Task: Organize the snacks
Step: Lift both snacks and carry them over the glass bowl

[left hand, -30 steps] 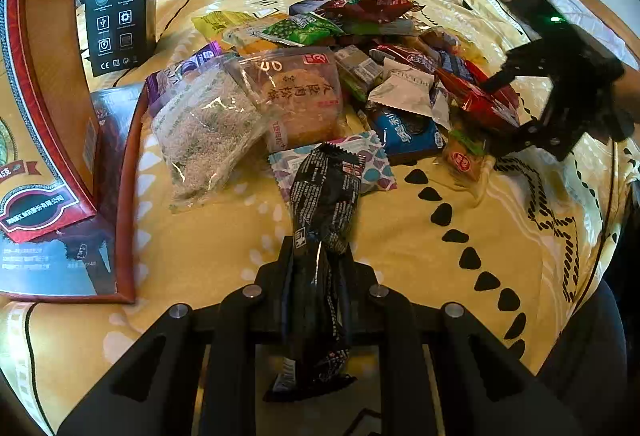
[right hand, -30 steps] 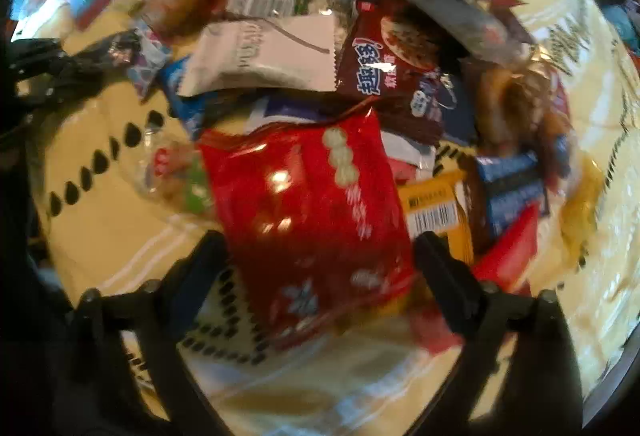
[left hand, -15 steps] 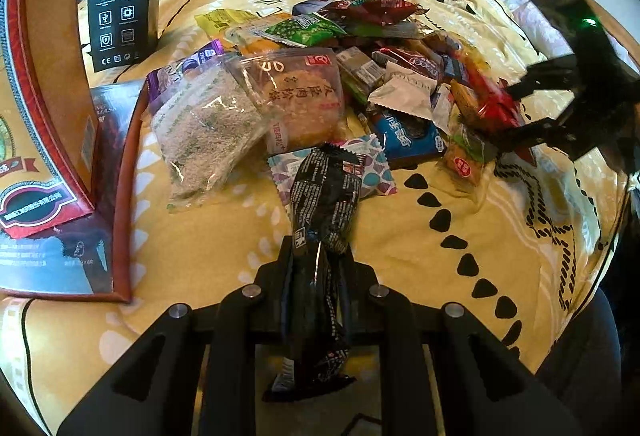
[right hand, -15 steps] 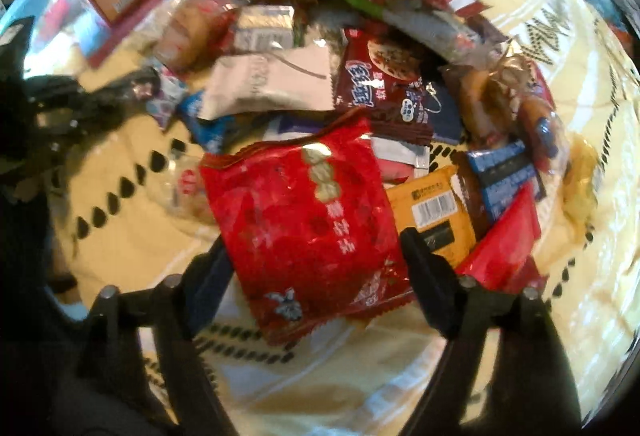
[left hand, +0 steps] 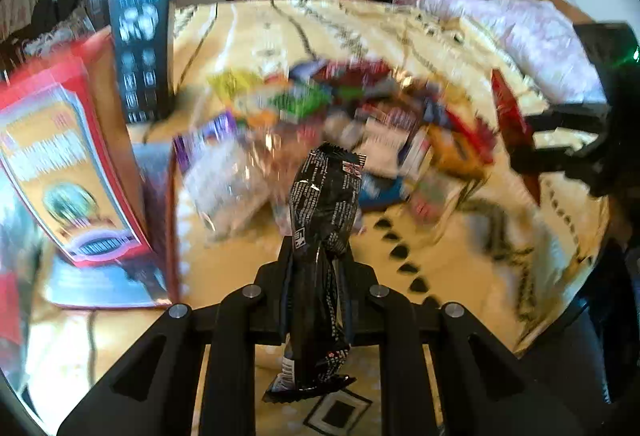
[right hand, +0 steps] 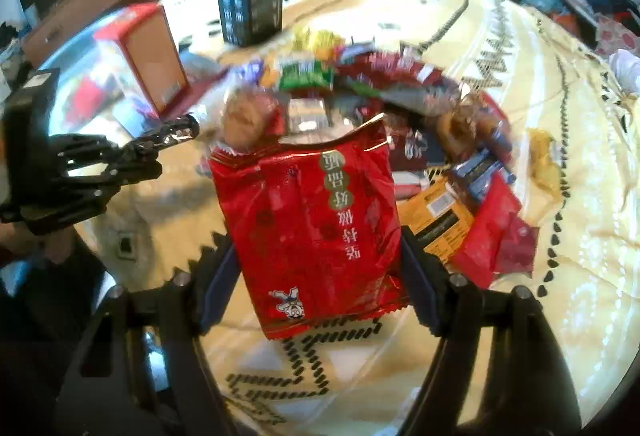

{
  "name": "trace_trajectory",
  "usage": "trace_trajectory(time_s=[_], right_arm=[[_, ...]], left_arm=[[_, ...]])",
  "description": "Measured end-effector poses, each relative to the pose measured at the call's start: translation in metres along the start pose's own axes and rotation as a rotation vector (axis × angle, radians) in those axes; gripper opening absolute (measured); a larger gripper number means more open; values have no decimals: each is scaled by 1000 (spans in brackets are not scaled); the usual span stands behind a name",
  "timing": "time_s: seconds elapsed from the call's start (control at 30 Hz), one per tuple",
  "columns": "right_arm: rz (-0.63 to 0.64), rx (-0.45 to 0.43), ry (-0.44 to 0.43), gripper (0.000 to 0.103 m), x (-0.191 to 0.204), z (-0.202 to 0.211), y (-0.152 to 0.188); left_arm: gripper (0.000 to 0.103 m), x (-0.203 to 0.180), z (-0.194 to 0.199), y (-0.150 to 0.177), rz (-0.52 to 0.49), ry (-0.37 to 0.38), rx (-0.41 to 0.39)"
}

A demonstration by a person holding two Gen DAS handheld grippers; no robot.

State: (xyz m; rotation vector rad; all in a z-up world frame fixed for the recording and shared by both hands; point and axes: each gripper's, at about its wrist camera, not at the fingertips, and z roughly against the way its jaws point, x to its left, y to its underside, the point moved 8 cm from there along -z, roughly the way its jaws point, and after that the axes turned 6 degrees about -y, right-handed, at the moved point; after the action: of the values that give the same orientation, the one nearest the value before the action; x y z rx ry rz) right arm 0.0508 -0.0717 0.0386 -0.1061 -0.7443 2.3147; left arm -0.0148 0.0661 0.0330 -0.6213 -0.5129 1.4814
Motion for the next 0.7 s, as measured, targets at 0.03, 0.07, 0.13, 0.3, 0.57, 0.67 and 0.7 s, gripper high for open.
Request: trace_trajectory(time_s=[0.03, 0.07, 0.13, 0.3, 0.57, 0.67, 0.7], right_arm=[[-2, -16, 5, 75, 2, 5, -4], [-4, -31, 8, 75, 3, 10, -8], [-7, -64, 15, 75, 7, 22, -21], [37, -130, 20, 75, 30, 41, -56], [133, -237, -72, 75, 103, 47, -137], [181, -262, -130, 75, 143, 42, -172], [197, -271, -154, 75, 159, 40, -184]], left_arm=[[18, 1, 7, -6, 2, -1, -16], [18, 2, 16, -12, 4, -2, -34], [18, 7, 35, -27, 14, -15, -74], [18, 39, 79, -56, 60, -73, -163], [18, 132, 128, -76, 206, -220, -236], [18, 175, 147, -72, 268, -279, -251], [18, 194, 155, -70, 295, -305, -256]])
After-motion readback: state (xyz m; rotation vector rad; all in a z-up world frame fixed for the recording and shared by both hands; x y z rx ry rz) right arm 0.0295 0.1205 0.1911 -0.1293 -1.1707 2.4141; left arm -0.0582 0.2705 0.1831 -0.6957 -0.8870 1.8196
